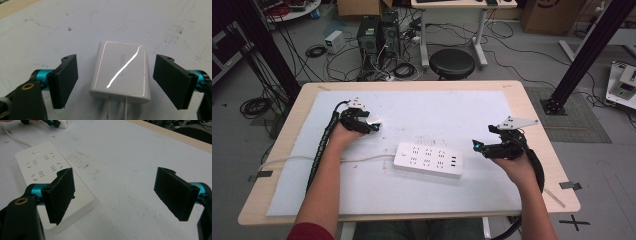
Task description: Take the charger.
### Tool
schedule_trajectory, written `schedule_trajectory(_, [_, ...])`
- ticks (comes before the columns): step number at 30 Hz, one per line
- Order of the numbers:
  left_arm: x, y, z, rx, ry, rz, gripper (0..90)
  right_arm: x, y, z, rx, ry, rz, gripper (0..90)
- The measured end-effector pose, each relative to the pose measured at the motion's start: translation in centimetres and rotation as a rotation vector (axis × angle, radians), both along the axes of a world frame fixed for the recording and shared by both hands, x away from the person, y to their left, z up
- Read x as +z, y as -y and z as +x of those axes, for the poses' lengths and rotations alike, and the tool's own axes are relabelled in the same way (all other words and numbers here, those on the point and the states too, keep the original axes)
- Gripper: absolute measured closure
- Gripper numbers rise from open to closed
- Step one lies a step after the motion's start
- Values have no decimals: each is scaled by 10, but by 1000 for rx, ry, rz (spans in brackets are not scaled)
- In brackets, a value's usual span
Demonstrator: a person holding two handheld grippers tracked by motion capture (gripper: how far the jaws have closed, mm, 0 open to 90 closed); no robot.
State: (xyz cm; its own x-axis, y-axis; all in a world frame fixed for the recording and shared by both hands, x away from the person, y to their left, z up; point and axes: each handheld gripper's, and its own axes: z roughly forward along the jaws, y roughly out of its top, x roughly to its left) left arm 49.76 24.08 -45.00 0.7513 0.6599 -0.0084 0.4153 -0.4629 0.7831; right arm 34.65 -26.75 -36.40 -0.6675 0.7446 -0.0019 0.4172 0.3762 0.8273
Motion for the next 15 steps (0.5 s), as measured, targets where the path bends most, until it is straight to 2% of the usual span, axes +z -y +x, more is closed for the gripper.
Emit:
schedule_trajectory(4, [1,0,0,-8,-1,-8,260,-1,-1,0,1,-5,0,172])
schedule_trajectory(15, [0,0,-1,-36,-14,13,390,-1,1,1,-4,-7,5,172])
